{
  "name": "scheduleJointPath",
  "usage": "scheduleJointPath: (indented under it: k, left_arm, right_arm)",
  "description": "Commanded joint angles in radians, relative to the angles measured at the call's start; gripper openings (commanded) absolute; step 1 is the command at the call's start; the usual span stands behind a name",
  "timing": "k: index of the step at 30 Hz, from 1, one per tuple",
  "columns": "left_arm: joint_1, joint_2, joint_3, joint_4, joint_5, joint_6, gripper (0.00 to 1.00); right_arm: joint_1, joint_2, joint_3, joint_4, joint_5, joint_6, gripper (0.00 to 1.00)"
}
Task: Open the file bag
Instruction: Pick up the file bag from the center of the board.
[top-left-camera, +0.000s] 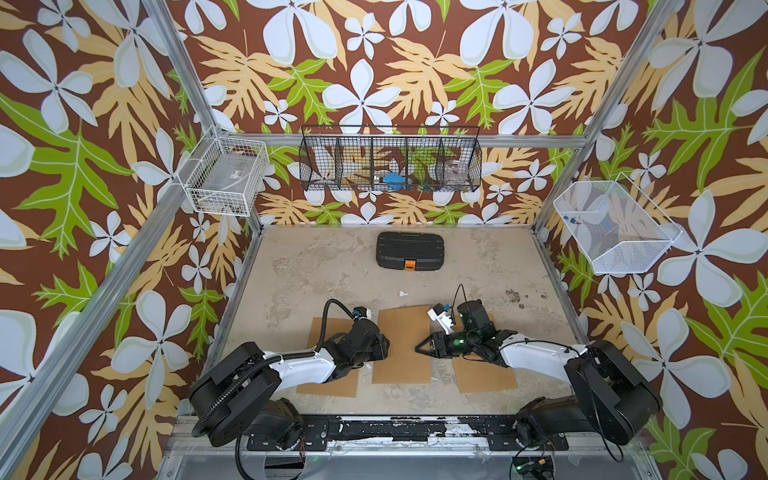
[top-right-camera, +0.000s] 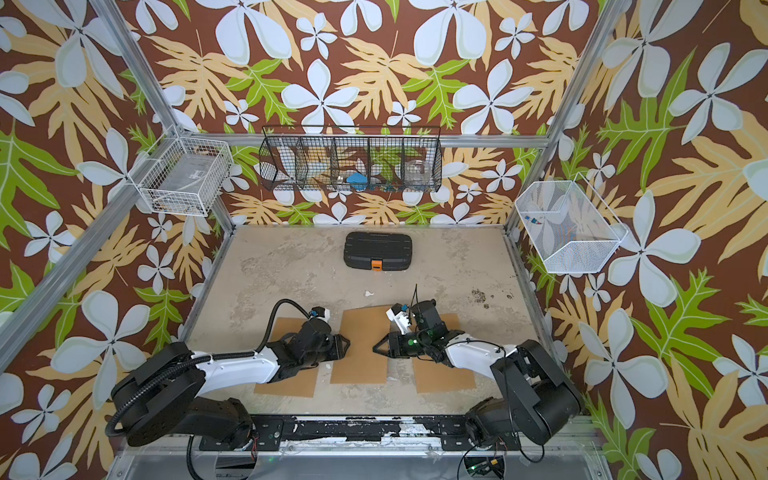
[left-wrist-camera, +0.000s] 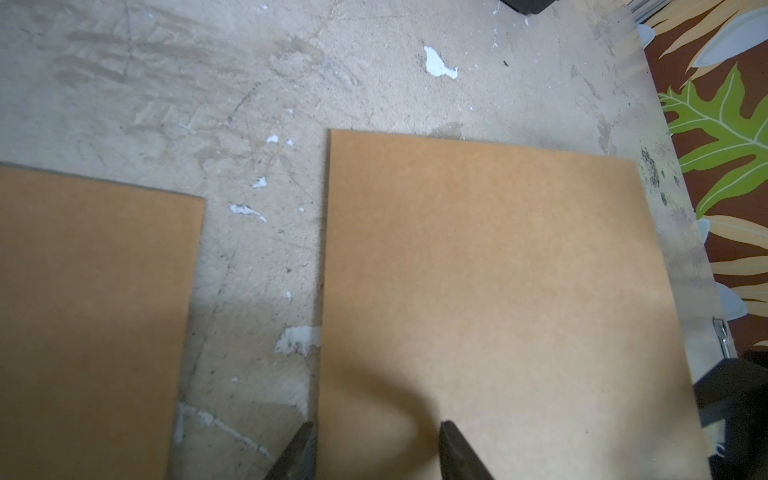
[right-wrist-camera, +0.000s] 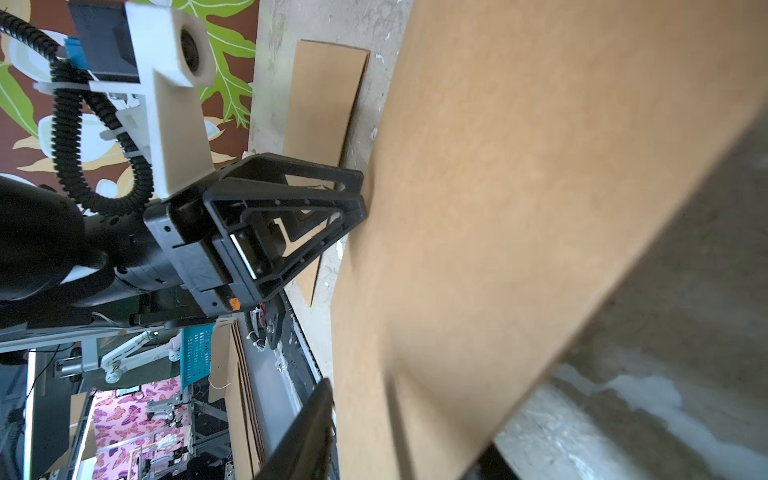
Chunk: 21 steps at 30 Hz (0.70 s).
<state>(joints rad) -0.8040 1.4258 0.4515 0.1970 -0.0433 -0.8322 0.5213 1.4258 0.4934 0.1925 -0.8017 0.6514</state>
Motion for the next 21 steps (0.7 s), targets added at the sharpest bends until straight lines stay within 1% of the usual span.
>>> scheduleJointPath:
  k: [1, 4, 6, 10, 12, 13, 15, 17, 21]
  left_arm:
    - [-0.001, -0.004, -0.004, -0.229, 0.028, -0.025, 0.57]
    - [-0.001, -0.030, 0.028, -0.254, 0.014, -0.025, 0.65]
    - [-0.001, -0.046, 0.058, -0.274, 0.001, -0.015, 0.69]
    - [0.001, -0.069, 0.139, -0.321, -0.031, 0.021, 0.74]
    - [0.009, -0.082, 0.173, -0.332, -0.032, 0.042, 0.76]
    - [0.021, -0.090, 0.184, -0.329, -0.012, 0.049, 0.76]
    - [0.077, -0.128, 0.188, -0.287, 0.081, 0.046, 0.75]
    - [0.119, -0.172, 0.189, -0.248, 0.124, 0.048, 0.75]
    - [0.180, -0.257, 0.193, -0.189, 0.198, 0.087, 0.76]
  right_arm:
    - [0.000, 0.004, 0.016, -0.040, 0.035, -0.036, 0.29]
    - [0.000, 0.001, 0.040, -0.091, 0.056, -0.075, 0.19]
    - [0.000, -0.005, 0.056, -0.110, 0.058, -0.096, 0.14]
    - [0.000, -0.020, 0.101, -0.170, 0.057, -0.146, 0.05]
    - [0.000, -0.030, 0.127, -0.211, 0.057, -0.171, 0.03]
    - [0.000, -0.036, 0.137, -0.227, 0.056, -0.181, 0.03]
    - [0.000, -0.054, 0.158, -0.265, 0.053, -0.199, 0.02]
    - [-0.001, -0.073, 0.175, -0.293, 0.047, -0.210, 0.01]
    - [-0.003, -0.114, 0.212, -0.348, 0.039, -0.228, 0.01]
